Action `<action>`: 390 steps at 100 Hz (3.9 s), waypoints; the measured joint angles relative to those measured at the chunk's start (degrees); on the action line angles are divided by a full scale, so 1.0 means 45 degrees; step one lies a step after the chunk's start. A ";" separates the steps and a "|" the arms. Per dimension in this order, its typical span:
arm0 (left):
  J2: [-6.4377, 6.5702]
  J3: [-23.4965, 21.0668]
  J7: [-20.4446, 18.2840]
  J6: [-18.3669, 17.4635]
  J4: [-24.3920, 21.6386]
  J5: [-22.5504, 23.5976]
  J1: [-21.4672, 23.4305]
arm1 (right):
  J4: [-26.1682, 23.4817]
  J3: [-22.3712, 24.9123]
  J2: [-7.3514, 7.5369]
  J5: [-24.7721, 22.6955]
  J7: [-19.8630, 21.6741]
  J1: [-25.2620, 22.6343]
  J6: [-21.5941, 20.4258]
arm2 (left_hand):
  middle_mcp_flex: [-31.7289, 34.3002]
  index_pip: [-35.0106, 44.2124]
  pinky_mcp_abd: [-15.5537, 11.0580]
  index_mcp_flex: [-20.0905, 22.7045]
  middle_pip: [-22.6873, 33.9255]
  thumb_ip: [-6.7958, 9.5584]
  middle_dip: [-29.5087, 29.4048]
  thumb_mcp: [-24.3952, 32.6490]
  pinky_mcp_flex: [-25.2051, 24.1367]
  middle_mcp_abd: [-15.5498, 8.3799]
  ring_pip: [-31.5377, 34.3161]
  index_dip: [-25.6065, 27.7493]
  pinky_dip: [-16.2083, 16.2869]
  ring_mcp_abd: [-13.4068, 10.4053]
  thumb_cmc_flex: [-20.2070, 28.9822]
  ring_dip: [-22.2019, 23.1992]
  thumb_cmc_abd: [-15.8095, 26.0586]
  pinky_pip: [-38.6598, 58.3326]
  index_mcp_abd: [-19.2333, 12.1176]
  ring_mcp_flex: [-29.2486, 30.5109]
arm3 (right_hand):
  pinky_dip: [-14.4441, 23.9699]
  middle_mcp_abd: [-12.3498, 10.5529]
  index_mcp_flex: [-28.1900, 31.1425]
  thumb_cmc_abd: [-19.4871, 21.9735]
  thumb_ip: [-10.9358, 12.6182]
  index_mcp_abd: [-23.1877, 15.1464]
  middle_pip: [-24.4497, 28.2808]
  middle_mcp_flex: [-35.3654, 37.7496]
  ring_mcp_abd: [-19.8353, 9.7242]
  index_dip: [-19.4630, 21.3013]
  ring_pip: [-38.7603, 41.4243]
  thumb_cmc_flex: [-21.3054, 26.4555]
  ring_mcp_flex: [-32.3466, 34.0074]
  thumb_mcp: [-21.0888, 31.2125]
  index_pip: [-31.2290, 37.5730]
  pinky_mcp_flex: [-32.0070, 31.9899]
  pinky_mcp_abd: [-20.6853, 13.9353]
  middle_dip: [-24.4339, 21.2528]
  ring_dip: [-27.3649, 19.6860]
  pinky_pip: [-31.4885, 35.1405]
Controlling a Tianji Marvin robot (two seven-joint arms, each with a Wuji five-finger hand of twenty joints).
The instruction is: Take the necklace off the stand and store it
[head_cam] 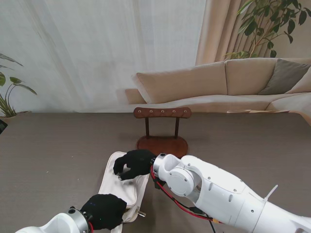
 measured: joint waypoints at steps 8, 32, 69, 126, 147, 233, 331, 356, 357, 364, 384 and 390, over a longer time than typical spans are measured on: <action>-0.0125 -0.0462 0.0077 0.0108 -0.0175 0.0646 0.0844 | -0.0010 0.0005 0.0007 -0.0013 -0.0008 -0.0020 -0.0022 | -0.0007 0.0049 -0.0039 -0.0021 0.0000 0.0000 0.0000 0.0000 -0.0020 -0.0213 0.0001 0.0000 0.0000 -0.0126 0.0000 0.0000 0.0000 0.0000 -0.0331 -0.0002 | 0.0002 0.0000 -0.0024 0.0000 0.0000 0.0039 0.0000 -0.0084 0.0000 0.0000 -0.0041 0.0000 -0.0025 0.0000 -0.0079 -0.0030 -0.0009 0.0000 0.0000 0.0000; -0.0527 -0.1411 0.2494 0.1220 -0.0243 0.2492 0.3999 | -0.0118 0.0024 0.0056 -0.0033 0.0086 -0.0057 0.0022 | -0.0452 0.0053 -0.0050 -0.0054 -0.0242 0.0000 0.0000 0.0000 -0.0052 -0.0289 0.0002 0.0000 0.0000 -0.0187 0.0000 0.0000 -0.0003 0.0000 -0.0442 -0.0014 | 0.0002 0.0032 -0.0100 0.0000 0.0000 0.0077 -0.0076 -0.0233 0.0010 -0.0025 -0.0159 0.0000 -0.0187 0.0001 -0.0096 -0.0263 -0.0031 -0.0031 0.0000 0.0003; -0.0770 -0.1043 0.4850 0.2012 -0.0245 0.4178 0.6066 | -0.0210 -0.0030 0.0058 -0.0101 0.0168 -0.0036 0.0143 | -0.0716 0.0035 -0.0069 -0.0270 -0.0392 0.0000 0.0000 0.0000 -0.0055 -0.0377 0.0003 0.0000 0.0000 -0.0221 0.0000 0.0001 0.0002 0.0001 -0.0444 -0.0022 | 0.0002 0.0033 -0.0103 0.0000 0.0000 0.0077 -0.0091 -0.0237 0.0010 -0.0034 -0.0160 0.0000 -0.0208 0.0001 -0.0099 -0.0285 -0.0043 -0.0037 0.0000 0.0003; -0.0978 -0.1130 0.7356 0.1409 -0.0148 0.2565 0.6414 | -0.0405 0.0401 0.0097 -0.0100 0.0159 -0.0488 0.0018 | -0.0268 0.0068 -0.0083 -0.0297 -0.0296 0.0000 0.0000 0.0000 -0.0051 -0.0497 0.0004 -0.0005 0.0000 -0.0331 0.0000 0.0001 -0.0003 0.0001 -0.0624 -0.0023 | 0.0030 0.0657 -0.0855 -0.0010 0.0000 0.0296 -0.0091 -0.0803 0.0617 -0.0136 -0.0954 0.0000 -0.0403 -0.0355 -0.0668 -0.1177 0.0417 -0.0037 -0.0057 0.0004; -0.0956 -0.0999 0.6698 0.1074 -0.0081 0.1800 0.5182 | -0.1231 0.1254 0.0274 -0.0413 0.0152 -0.1588 0.0068 | -0.0150 0.0070 -0.0083 -0.0297 -0.0143 0.0000 0.0000 0.0000 -0.0046 -0.0549 0.0004 -0.0009 -0.0001 -0.0331 0.0000 0.0001 -0.0034 0.0001 -0.0783 -0.0023 | 0.0031 0.2219 -0.1403 0.0009 0.0002 0.0237 -0.0833 -0.1579 0.2064 -0.0350 -0.2258 -0.0007 -0.0852 -0.1128 -0.1123 -0.2961 0.1359 -0.0595 -0.0591 -0.0408; -0.0823 -0.0933 0.5478 0.0867 0.0505 0.0061 0.3338 | -0.1743 0.2363 0.0027 -0.0965 -0.0712 -0.1558 0.2258 | -0.0128 0.0071 -0.0084 -0.0203 -0.0139 0.0000 0.0000 0.0000 -0.0043 -0.0551 0.0004 -0.0019 -0.0002 -0.0327 -0.0002 0.0001 -0.0074 0.0001 -0.0788 -0.0023 | 0.0007 0.3685 -0.1503 0.0141 0.0021 0.0654 -0.1963 -0.1918 0.3078 -0.0358 -0.2046 -0.0014 -0.0537 -0.2427 -0.1120 -0.2729 0.1675 -0.1321 -0.0577 -0.1566; -0.0705 -0.0698 0.5106 0.0769 0.1858 0.0363 0.1871 | 0.1362 0.0948 -0.0048 0.0342 0.0809 0.0255 0.1722 | 0.0239 0.0137 -0.0087 0.0290 0.0276 -0.0026 0.0000 -0.0002 -0.0002 -0.0808 0.0004 -0.0264 -0.0004 -0.0320 -0.0373 0.0001 -0.0202 0.0000 -0.1225 -0.0015 | 0.0145 0.4145 -0.1650 0.1381 0.0153 0.3447 -0.0621 -0.0753 0.2327 -0.0513 -0.0074 -0.0801 0.0595 -0.3288 0.0014 -0.2707 0.1567 -0.0552 0.0309 -0.1350; -0.0746 -0.0893 0.5481 0.0760 0.2166 0.0495 0.1768 | 0.1029 0.1656 0.0210 0.0268 0.0508 -0.0593 0.0846 | 0.0383 0.0145 -0.0087 0.0516 0.0369 -0.0030 0.0000 -0.0002 0.0008 -0.0849 0.0004 -0.0305 -0.0010 -0.0320 -0.0544 0.0001 -0.0309 0.0001 -0.1404 -0.0015 | 0.0145 0.4607 -0.0103 0.0689 0.0152 0.4076 -0.0759 0.0637 0.1996 0.0082 0.0920 -0.0262 0.1752 -0.1006 -0.0066 -0.2701 0.1375 -0.0203 0.0833 -0.0749; -0.0746 -0.0902 0.5478 0.0756 0.2178 0.0495 0.1756 | 0.1002 0.1690 0.0221 0.0255 0.0492 -0.0634 0.0835 | 0.0383 0.0145 -0.0087 0.0516 0.0371 -0.0030 0.0000 -0.0002 0.0009 -0.0849 0.0004 -0.0305 -0.0010 -0.0320 -0.0545 0.0001 -0.0309 0.0001 -0.1404 -0.0015 | 0.0145 0.4627 -0.0025 0.0576 0.0153 0.4080 -0.0767 0.0746 0.1981 0.0101 0.0962 -0.0262 0.1887 -0.0966 -0.0066 -0.2700 0.1375 -0.0188 0.0855 -0.0697; -0.0746 -0.0978 0.5444 0.0697 0.2279 0.0494 0.1639 | 0.0791 0.1939 0.0304 0.0140 0.0342 -0.0967 0.0712 | 0.0400 0.0169 -0.0087 0.0544 0.0448 -0.0030 0.0000 -0.0002 0.0008 -0.0850 0.0004 -0.0308 -0.0012 -0.0320 -0.0546 0.0001 -0.0310 0.0000 -0.1404 -0.0015 | 0.0145 0.4813 0.0379 0.0125 0.0152 0.4275 -0.0776 0.1164 0.1908 0.0265 0.1267 0.0034 0.2259 -0.0302 -0.0066 -0.2687 0.1362 -0.0087 0.1007 -0.0469; -0.0736 -0.1150 0.5280 0.0404 0.2634 0.0368 0.1161 | 0.0429 0.2393 0.0462 -0.0590 -0.0384 -0.1712 0.0220 | 0.0555 0.0317 -0.0087 0.0702 0.0623 -0.0031 0.0000 0.0044 0.0024 -0.0797 0.0004 -0.0328 -0.0024 -0.0308 -0.0550 0.0001 -0.0436 0.0001 -0.1273 -0.0009 | 0.0145 0.5054 0.1452 -0.2628 -0.1361 0.4741 -0.0802 0.2332 0.1543 -0.0409 0.2423 0.1416 0.3540 0.1112 0.0316 -0.1351 0.1206 0.0277 0.1571 0.0411; -0.0729 -0.1176 0.5249 0.0309 0.2777 0.0262 0.0963 | 0.0413 0.2426 0.0458 -0.0904 -0.0883 -0.1878 0.0162 | 0.0555 0.0369 -0.0087 0.0704 0.0628 -0.0031 0.0000 0.0132 0.0029 -0.0706 0.0004 -0.0331 -0.0024 -0.0281 -0.0550 0.0001 -0.0438 0.0001 -0.1153 -0.0009 | 0.0144 0.5205 0.2038 -0.3564 -0.2208 0.4913 -0.0760 0.3155 0.1385 -0.1004 0.3021 0.1891 0.4266 0.1490 0.1153 -0.1082 0.1188 0.0474 0.1841 0.1041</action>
